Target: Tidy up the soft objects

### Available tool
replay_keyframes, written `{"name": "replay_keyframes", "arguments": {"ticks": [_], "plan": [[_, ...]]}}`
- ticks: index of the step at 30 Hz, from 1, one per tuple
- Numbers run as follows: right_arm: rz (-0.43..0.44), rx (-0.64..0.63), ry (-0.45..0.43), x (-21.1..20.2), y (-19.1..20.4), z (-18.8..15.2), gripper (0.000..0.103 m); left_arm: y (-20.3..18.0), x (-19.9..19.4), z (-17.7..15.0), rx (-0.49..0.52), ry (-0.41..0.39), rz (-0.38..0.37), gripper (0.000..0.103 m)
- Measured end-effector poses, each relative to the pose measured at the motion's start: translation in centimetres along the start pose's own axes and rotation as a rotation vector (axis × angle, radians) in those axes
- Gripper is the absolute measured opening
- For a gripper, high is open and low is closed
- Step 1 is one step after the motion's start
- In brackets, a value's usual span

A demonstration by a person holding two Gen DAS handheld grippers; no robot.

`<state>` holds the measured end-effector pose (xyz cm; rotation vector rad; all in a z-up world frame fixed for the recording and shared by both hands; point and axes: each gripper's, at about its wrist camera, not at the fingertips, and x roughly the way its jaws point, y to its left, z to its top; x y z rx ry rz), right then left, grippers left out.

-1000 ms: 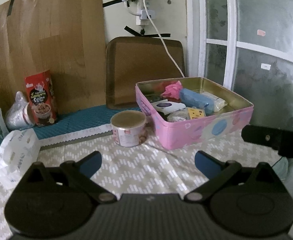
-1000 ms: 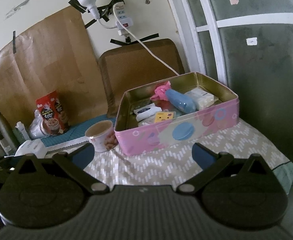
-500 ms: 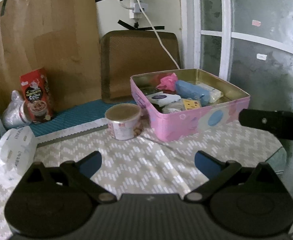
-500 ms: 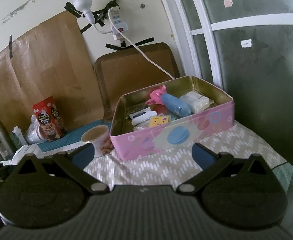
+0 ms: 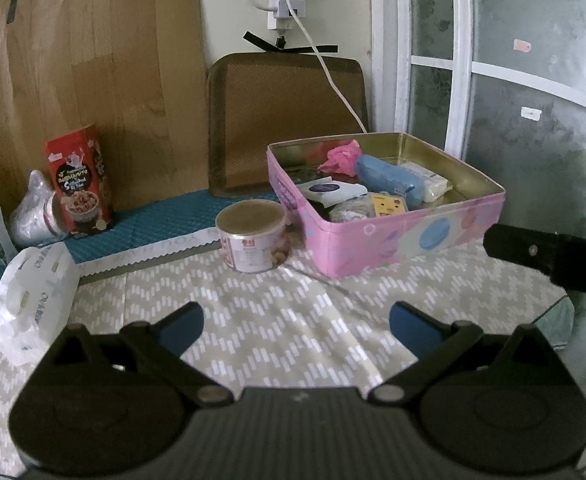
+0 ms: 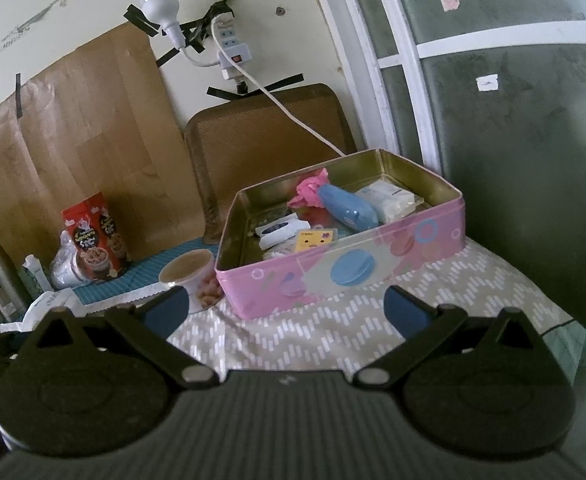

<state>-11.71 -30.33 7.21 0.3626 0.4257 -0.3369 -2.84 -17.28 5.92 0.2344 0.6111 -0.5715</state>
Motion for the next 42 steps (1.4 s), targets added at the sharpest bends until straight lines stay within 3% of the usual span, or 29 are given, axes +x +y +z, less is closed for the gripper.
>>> {"name": "replay_keyframes", "arguments": {"ticks": [25,42], "plan": [[-0.014,0.005,-0.002,-0.22,0.06,-0.26,0.103,-0.25,0.23,-0.09,0.037,0.024,-0.01,0.103],[-0.014,-0.001,-0.008,-0.2,0.09,-0.05,0.103,0.16,0.03,0.15,0.03,-0.003,0.013,0.103]]}}
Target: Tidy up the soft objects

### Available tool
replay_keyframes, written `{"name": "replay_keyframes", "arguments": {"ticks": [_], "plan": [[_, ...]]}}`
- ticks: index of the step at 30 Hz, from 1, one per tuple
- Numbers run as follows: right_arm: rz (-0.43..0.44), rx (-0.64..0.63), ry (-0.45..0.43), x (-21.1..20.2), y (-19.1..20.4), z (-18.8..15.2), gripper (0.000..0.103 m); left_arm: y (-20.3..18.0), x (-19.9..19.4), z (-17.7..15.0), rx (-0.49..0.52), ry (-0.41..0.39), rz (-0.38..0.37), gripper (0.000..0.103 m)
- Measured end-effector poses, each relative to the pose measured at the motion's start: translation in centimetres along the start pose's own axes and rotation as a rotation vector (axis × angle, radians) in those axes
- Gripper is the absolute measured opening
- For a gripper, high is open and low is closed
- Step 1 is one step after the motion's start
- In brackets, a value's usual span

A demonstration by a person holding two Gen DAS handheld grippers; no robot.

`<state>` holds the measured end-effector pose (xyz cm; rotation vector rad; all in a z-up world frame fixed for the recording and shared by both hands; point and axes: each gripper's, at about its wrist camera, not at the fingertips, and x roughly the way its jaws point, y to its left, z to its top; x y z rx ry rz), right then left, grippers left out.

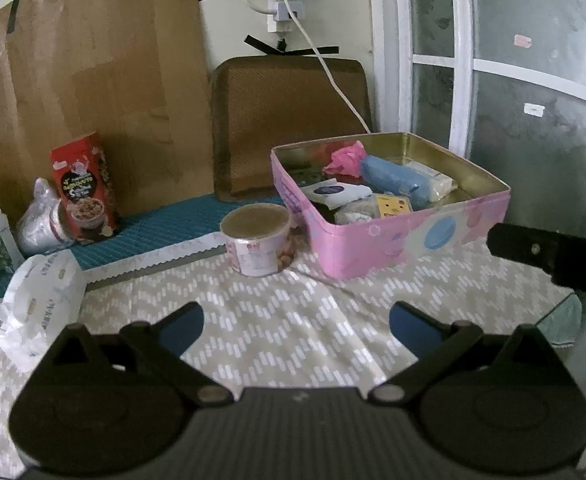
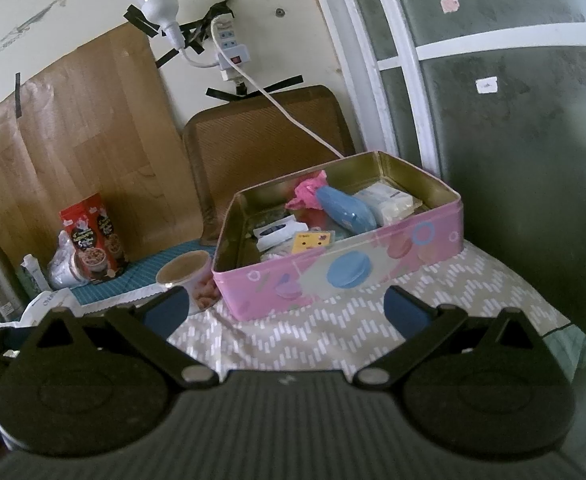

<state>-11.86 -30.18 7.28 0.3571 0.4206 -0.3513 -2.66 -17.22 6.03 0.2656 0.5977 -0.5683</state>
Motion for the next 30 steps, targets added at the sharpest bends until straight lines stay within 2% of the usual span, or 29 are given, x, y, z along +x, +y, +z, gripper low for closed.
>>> {"name": "replay_keyframes", "arguments": {"ticks": [8,30], "plan": [[0.001,-0.007,-0.004,-0.01,0.34,0.15,0.103,-0.23,-0.03,0.16,0.013,0.002,0.041,0.103],[0.001,-0.003,-0.004,0.08,0.53,0.25,0.103,-0.31,0.41,0.02,0.023,0.046,-0.013,0.103]]}}
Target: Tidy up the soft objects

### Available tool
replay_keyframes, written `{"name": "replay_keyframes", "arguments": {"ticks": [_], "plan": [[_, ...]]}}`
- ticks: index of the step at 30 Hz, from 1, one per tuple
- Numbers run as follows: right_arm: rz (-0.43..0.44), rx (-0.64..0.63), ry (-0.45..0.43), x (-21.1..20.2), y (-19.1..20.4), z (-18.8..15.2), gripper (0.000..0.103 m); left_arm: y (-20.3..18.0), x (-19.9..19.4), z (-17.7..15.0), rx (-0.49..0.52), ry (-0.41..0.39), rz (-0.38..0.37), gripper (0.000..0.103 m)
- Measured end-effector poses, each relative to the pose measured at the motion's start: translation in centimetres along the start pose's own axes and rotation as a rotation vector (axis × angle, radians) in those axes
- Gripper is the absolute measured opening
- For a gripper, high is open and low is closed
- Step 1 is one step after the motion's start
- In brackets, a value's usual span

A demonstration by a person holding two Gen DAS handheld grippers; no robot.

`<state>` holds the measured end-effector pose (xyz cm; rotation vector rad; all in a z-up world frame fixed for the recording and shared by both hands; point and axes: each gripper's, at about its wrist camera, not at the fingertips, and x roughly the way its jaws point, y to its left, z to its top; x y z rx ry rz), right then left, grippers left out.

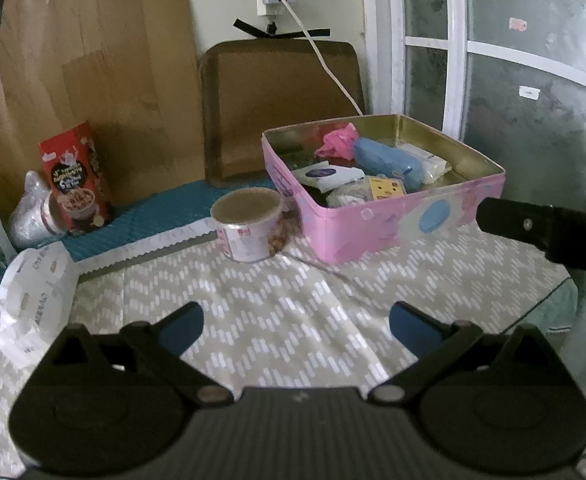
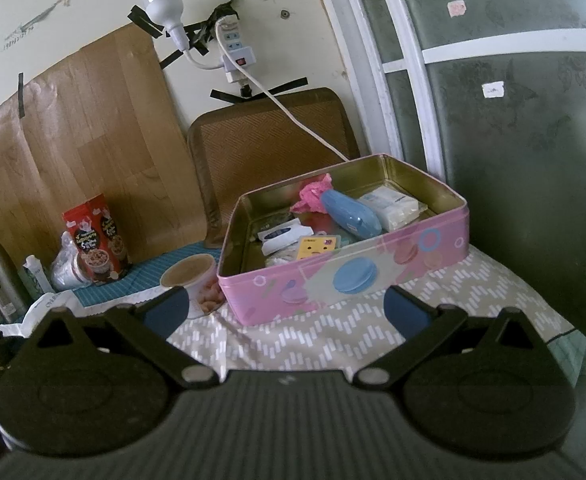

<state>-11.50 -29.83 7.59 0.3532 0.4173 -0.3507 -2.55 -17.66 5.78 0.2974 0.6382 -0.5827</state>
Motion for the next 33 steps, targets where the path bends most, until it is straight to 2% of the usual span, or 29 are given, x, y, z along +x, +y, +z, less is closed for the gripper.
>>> {"name": "replay_keyframes", "arguments": {"ticks": [22,33], "plan": [[0.027,-0.031,-0.028,-0.1,0.9,0.6,0.103,0.3,-0.1,0.1,-0.026,0.031,-0.048,0.103],[0.018,-0.04,-0.043,-0.3,0.9,0.6,0.103,0.2,-0.9,0.0,-0.032,-0.007,-0.068,0.103]]}}
